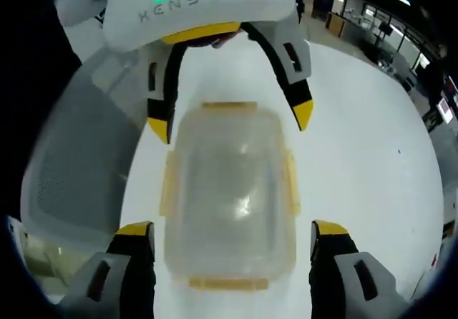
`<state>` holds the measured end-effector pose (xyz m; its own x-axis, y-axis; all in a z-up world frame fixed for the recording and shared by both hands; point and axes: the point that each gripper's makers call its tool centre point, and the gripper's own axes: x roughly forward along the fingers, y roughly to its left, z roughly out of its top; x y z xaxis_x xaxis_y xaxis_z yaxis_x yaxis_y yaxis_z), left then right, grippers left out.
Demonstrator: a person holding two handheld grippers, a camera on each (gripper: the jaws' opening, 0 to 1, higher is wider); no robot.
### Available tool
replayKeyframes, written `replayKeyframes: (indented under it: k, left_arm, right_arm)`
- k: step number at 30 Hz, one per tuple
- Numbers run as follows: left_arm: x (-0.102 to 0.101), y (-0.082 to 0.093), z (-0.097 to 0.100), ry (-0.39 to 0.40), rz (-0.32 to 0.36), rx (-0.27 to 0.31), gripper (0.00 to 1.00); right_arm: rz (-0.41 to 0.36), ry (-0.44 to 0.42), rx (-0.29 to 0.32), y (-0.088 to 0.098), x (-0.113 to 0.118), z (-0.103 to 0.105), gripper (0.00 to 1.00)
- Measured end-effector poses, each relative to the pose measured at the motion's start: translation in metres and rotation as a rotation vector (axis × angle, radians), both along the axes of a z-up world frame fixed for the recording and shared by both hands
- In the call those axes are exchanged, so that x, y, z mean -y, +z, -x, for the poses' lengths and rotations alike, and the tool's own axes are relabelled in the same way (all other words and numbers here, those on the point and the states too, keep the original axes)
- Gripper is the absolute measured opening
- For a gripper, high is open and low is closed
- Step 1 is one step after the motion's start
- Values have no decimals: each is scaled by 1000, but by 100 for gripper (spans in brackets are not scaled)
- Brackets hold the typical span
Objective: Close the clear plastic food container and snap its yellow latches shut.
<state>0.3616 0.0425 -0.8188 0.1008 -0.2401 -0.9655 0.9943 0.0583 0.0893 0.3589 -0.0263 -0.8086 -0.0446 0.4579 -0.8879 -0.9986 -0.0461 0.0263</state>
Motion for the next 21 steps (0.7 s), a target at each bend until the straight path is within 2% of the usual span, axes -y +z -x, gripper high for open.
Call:
replayKeyframes:
  k: [13, 21]
  left_arm:
    - [2, -5, 2, -3, -4, 3, 94]
    - [2, -8, 3, 3, -7, -1, 92]
  right_arm:
    - [5, 7, -4, -6, 1, 2, 87]
    - [4, 2, -3, -8, -1, 1, 82]
